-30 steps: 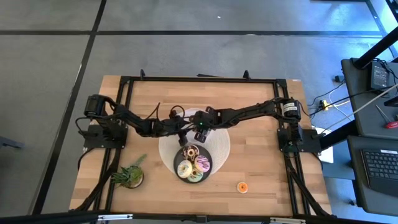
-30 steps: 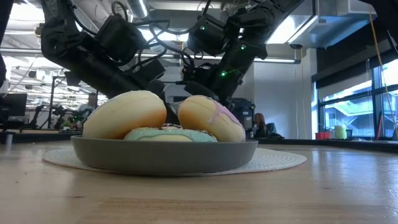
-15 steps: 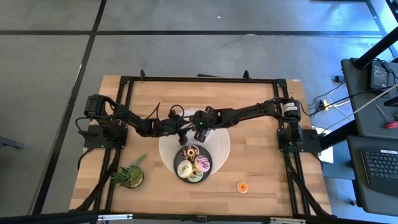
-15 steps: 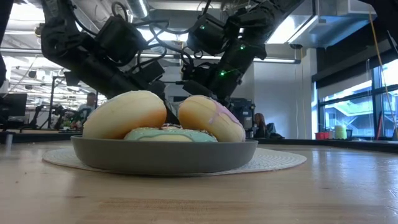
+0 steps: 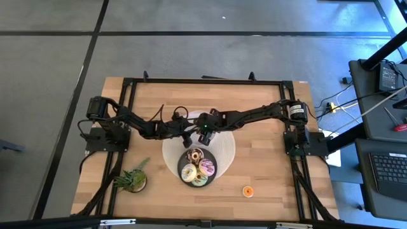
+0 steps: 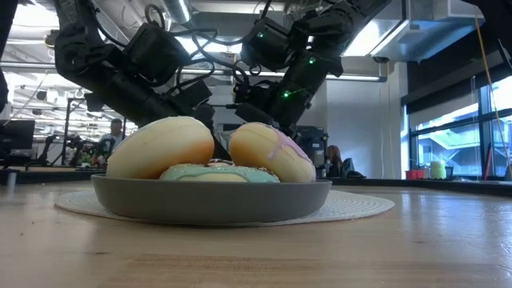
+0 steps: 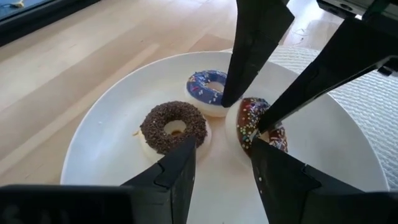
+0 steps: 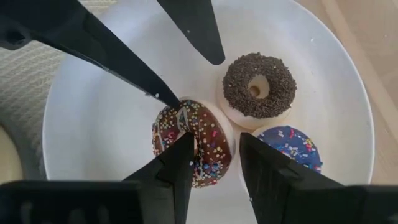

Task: Pick & Place donuts
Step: Put the small brown donut on the white plate

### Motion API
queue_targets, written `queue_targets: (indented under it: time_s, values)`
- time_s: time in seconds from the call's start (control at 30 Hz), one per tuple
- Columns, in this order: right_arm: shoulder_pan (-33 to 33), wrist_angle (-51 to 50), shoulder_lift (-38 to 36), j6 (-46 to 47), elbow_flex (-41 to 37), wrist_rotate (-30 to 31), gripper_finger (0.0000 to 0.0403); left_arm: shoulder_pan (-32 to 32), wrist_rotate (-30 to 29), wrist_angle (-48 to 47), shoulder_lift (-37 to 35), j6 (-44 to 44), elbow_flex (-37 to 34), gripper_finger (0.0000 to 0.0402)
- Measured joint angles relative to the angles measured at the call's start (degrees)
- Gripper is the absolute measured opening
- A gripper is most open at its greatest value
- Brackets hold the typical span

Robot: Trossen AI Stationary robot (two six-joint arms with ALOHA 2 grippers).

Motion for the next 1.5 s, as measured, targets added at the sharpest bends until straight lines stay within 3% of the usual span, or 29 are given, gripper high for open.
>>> queue_targets:
  time_s: [0.43, 1.33, 1.5]
  values:
    - [0.0, -0.3, 0.0, -0.1, 0.0, -1.7, 0.0131, 0.0, -0.8, -2.9, 0.0, -0.3, 0.0, 0.0148]
    - [0.0, -4.2, 0.0, -1.5, 0.0, -1.6, 0.0131, 0.0, -0.5, 2.0, 0.1, 0.0, 0.0, 0.0149]
    - [0.0, -4.2, 0.0, -1.4, 0.0, -1.5, 0.0151, 0.0, -0.5, 2.0, 0.1, 0.0, 0.0, 0.0149]
